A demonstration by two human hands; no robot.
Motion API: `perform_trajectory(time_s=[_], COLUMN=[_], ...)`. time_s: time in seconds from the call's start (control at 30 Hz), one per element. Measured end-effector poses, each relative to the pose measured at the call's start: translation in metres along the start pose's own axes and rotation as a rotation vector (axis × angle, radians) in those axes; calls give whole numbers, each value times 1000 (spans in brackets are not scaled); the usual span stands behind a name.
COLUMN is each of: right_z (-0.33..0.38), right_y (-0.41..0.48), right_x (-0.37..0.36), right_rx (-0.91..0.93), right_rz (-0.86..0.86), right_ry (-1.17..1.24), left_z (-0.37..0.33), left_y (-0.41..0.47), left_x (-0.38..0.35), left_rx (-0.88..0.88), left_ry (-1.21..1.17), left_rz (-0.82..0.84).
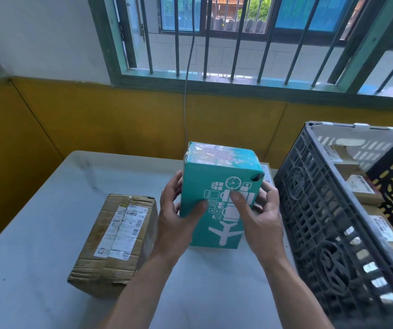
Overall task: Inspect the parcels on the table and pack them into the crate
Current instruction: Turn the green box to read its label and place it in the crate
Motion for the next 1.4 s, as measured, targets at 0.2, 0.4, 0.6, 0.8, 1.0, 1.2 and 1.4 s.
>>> perform_trajectory(time_s=[0.2, 0.4, 0.6, 0.8, 1.0, 1.2, 1.4], right_z=[4, 0, -2, -6, -7, -5, -6], right_y=[2, 5, 8, 6, 8, 8, 10], right_x=[-1, 0, 1, 2, 4, -1, -4], right_rx=[17, -27, -1, -36, -39, -9, -30], right_rz=[56, -23, -11, -4, -2, 97, 58], right_ry=[109, 119, 46, 83, 125, 125, 99], left_z=[4, 5, 4, 1, 3, 8, 7], left_y=[0, 3, 4, 6, 6, 7, 2], left_x=[0, 3, 1, 1, 3, 4, 4], left_rx=[41, 23, 28, 38, 53, 18, 34], left_ry=[-70, 4, -18, -86, -102, -134, -117], left_rz=[-59, -10, -61, 14, 8, -50, 5])
Point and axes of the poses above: each hand's wrist, its own y-axis towards the middle knuckle, its own x-axis out of the back of the hand, z = x × y, the point moved 4 cm from there along y, towards the middle knuckle, and after that the axes turned 13 degrees about -y, right-handed, at the moved point
